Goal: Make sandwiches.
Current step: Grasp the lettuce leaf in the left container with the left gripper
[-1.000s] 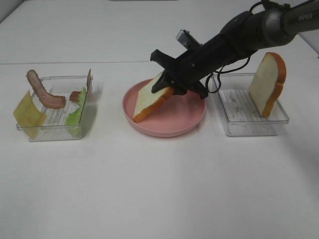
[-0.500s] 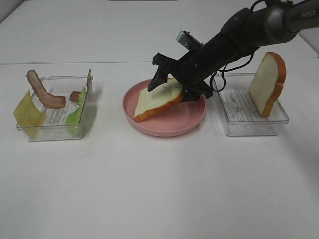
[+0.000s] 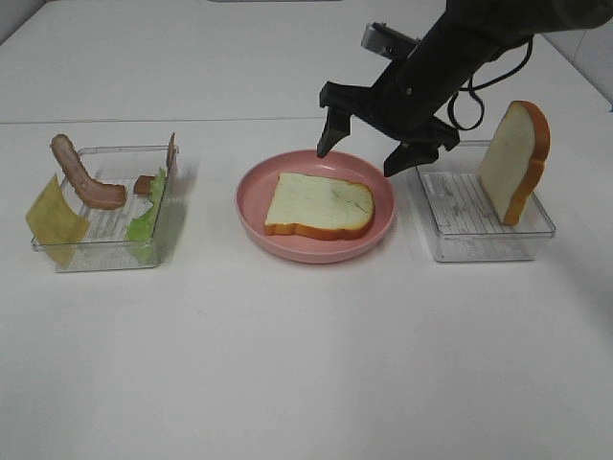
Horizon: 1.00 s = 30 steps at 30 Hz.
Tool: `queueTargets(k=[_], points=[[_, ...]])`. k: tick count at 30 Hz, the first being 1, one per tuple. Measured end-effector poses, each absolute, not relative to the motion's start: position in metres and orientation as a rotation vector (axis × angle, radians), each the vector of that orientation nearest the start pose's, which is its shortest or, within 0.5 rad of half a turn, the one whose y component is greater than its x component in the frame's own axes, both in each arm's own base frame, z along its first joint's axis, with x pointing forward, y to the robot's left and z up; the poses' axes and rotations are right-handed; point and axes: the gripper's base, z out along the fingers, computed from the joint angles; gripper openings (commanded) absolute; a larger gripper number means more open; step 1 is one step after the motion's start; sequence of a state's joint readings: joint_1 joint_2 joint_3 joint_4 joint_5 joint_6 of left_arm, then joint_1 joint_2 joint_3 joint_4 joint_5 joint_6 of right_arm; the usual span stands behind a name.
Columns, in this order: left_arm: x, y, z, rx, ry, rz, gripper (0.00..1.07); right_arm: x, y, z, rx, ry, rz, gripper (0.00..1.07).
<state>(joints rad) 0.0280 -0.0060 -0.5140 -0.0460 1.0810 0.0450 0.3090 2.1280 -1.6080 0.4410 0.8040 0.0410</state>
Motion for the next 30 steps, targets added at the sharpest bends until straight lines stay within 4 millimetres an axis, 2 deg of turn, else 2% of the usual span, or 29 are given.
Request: queueTargets(k=[2, 5, 6, 8, 10, 11, 13, 16, 18, 19, 21, 22, 23, 24, 27, 29, 30], points=[[-0.008, -0.004, 0.28, 0.021, 2.044, -0.009, 1.0, 0.415, 0.157, 0.202, -0.034, 2.81, 0.519, 0.96], [-0.008, -0.004, 0.28, 0.021, 2.044, -0.009, 1.0, 0.413, 0.154, 0.208, -0.032, 2.808, 0.493, 0.96], [-0.008, -0.004, 0.28, 0.021, 2.044, -0.009, 1.0, 0.408, 0.149, 0.219, -0.03, 2.813, 0.433, 0.96], [-0.008, -0.004, 0.28, 0.021, 2.044, -0.009, 1.0, 0.406, 0.147, 0.224, -0.031, 2.814, 0.408, 0.96], [-0.008, -0.004, 0.28, 0.021, 2.044, -0.009, 1.0, 0.398, 0.138, 0.244, -0.044, 2.81, 0.316, 0.96], [-0.008, -0.004, 0.28, 0.021, 2.044, -0.009, 1.0, 0.398, 0.138, 0.244, -0.044, 2.81, 0.316, 0.96], [-0.008, -0.004, 0.28, 0.021, 2.044, -0.009, 1.0, 0.385, 0.127, 0.271, -0.053, 2.796, 0.206, 0.96], [-0.008, -0.004, 0.28, 0.021, 2.044, -0.009, 1.0, 0.383, 0.124, 0.276, -0.052, 2.79, 0.189, 0.95], [-0.008, -0.004, 0.28, 0.021, 2.044, -0.009, 1.0, 0.377, 0.109, 0.294, -0.023, 2.772, 0.16, 0.95], [-0.008, -0.004, 0.28, 0.021, 2.044, -0.009, 1.0, 0.377, 0.109, 0.294, -0.023, 2.772, 0.16, 0.95], [-0.008, -0.004, 0.28, 0.021, 2.044, -0.009, 1.0, 0.372, 0.076, 0.313, 0.07, 2.752, 0.124, 0.95], [-0.008, -0.004, 0.28, 0.021, 2.044, -0.009, 1.0, 0.372, 0.076, 0.313, 0.07, 2.752, 0.124, 0.95], [-0.008, -0.004, 0.28, 0.021, 2.044, -0.009, 1.0, 0.371, 0.065, 0.317, 0.096, 2.749, 0.115, 0.95], [-0.008, -0.004, 0.28, 0.021, 2.044, -0.009, 1.0, 0.369, 0.045, 0.322, 0.139, 2.744, 0.087, 0.95], [-0.008, -0.004, 0.28, 0.021, 2.044, -0.009, 1.0, 0.368, 0.034, 0.325, 0.163, 2.745, 0.072, 0.95], [-0.008, -0.004, 0.28, 0.021, 2.044, -0.009, 1.0, 0.362, 0.001, 0.327, 0.224, 2.787, 0.011, 0.95], [-0.008, -0.004, 0.28, 0.021, 2.044, -0.009, 1.0, 0.362, 0.001, 0.327, 0.224, 2.787, 0.011, 0.95]])
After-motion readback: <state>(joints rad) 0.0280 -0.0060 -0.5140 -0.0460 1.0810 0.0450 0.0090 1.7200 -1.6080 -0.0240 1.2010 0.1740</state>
